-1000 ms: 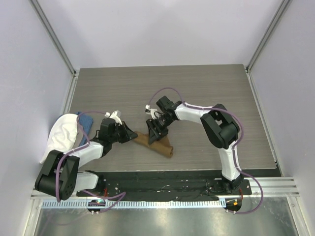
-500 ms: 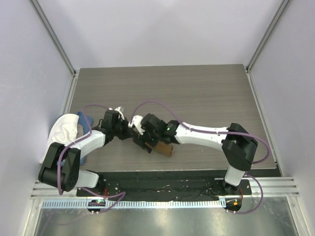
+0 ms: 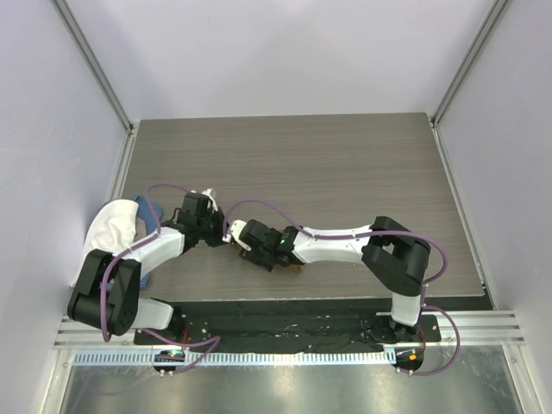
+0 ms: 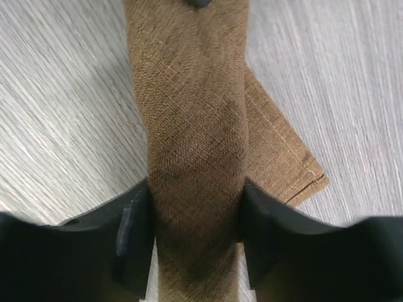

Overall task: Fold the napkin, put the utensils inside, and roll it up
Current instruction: Roll the napkin with the utensil

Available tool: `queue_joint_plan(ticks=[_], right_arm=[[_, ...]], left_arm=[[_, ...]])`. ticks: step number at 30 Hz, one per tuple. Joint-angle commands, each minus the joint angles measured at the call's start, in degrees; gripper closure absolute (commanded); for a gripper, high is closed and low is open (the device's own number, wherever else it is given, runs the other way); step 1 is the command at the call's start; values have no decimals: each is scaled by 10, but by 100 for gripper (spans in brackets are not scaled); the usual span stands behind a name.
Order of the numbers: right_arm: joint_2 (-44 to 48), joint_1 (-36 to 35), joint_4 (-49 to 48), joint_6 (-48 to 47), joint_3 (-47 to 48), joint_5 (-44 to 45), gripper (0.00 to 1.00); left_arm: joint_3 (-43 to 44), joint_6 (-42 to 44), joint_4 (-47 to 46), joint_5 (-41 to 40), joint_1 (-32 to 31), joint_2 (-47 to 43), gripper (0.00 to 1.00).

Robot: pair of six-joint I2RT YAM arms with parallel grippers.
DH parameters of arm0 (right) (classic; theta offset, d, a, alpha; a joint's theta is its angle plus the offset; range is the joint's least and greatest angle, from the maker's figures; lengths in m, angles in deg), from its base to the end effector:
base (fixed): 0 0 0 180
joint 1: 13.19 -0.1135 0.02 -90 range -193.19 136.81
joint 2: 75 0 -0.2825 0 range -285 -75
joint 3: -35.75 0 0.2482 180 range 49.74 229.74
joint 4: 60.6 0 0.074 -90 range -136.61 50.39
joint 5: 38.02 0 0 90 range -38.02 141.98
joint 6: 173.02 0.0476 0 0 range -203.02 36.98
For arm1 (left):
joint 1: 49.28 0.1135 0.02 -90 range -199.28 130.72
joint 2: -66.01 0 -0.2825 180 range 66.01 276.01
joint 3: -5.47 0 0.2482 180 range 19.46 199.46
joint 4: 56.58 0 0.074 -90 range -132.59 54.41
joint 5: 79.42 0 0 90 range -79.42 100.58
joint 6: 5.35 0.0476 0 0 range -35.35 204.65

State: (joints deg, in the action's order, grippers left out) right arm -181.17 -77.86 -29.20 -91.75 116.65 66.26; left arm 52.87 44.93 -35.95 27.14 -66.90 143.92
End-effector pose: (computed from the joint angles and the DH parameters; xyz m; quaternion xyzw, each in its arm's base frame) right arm 0.1771 0.3467 0.1785 -0.5395 0.7834 0.0283 0.3072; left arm 0.2339 -0.0885 0.1706 -0.1318 0.9251 -0.2771 0.2237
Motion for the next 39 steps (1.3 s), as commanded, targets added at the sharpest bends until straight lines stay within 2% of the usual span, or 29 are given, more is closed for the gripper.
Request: queue_joint_plan(ticks=[1, 2, 3, 6, 9, 16, 20, 26, 32, 39], right_arm=[[-3, -1, -5, -1, 3, -11, 58], [-2, 2, -4, 6, 1, -21, 61], [-1, 8, -4, 9, -5, -51, 64], [4, 30, -5, 31, -16, -102, 71], [10, 48, -11, 48, -29, -190, 73], [-13, 132, -11, 82, -32, -425, 73], [-35, 168, -11, 86, -27, -500, 73], [-90, 212, -1, 86, -9, -624, 74], [-132, 242, 3, 86, 2, -688, 74], [-177, 254, 26, 79, 25, -719, 74]], left_arm=[[10, 17, 30, 4, -2, -15, 84], [9, 17, 30, 0, -1, -19, 77], [10, 17, 30, -4, -1, -24, 61], [17, 20, 50, -27, -1, -36, 39], [17, 22, 62, -56, -1, -50, 32], [-19, 20, 29, -68, -1, -111, 30], [-48, 17, -21, -65, -1, -159, 29], [-86, 11, -100, -16, -1, -165, 29], [-98, 11, -160, 3, -1, -123, 35], [-126, 4, -253, 27, -2, -71, 45]])
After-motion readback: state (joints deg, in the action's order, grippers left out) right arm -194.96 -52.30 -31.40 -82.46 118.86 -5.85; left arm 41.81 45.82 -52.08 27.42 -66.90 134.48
